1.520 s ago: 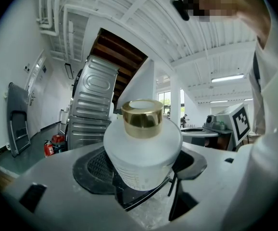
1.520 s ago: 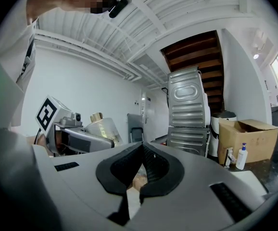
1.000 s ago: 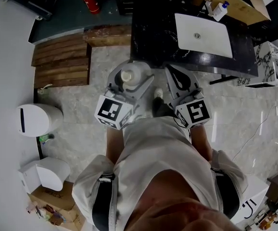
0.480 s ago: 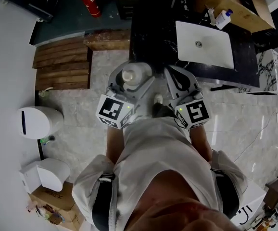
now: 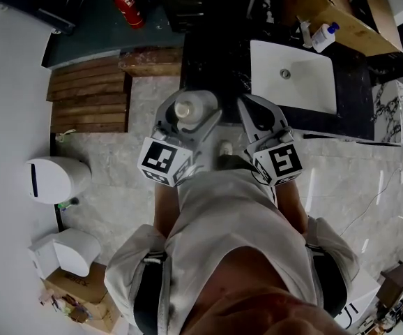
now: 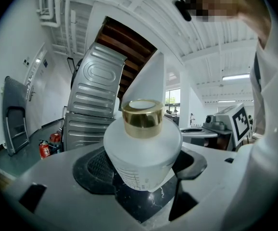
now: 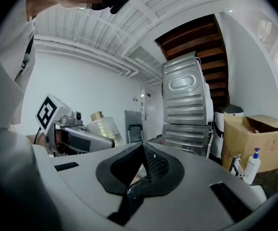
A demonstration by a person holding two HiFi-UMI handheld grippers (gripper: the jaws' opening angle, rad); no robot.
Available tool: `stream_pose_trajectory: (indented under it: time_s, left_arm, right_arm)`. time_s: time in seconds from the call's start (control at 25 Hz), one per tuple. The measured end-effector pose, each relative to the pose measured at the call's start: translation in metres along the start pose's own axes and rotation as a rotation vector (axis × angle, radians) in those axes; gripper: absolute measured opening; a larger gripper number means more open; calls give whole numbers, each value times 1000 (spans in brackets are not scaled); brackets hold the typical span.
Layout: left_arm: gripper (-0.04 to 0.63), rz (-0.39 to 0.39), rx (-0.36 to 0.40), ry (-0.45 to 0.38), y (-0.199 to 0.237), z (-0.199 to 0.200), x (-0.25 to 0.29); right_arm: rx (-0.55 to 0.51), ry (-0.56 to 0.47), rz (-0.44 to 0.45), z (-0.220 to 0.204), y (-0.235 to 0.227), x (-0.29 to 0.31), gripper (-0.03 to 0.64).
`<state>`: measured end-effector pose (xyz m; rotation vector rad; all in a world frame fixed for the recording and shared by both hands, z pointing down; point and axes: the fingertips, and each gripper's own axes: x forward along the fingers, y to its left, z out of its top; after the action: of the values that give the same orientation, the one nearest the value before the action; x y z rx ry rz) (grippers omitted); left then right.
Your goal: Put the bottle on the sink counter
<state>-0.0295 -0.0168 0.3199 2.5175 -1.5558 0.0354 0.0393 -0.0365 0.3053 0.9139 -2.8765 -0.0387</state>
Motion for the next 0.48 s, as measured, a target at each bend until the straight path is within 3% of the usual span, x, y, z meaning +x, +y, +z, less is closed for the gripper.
stream_pose_trajectory:
  time_s: [0.48]
  left_arm:
    - [331,24,1,7,5,8,51]
  right_arm:
    - [4,7,21,-4,-52,15,-2]
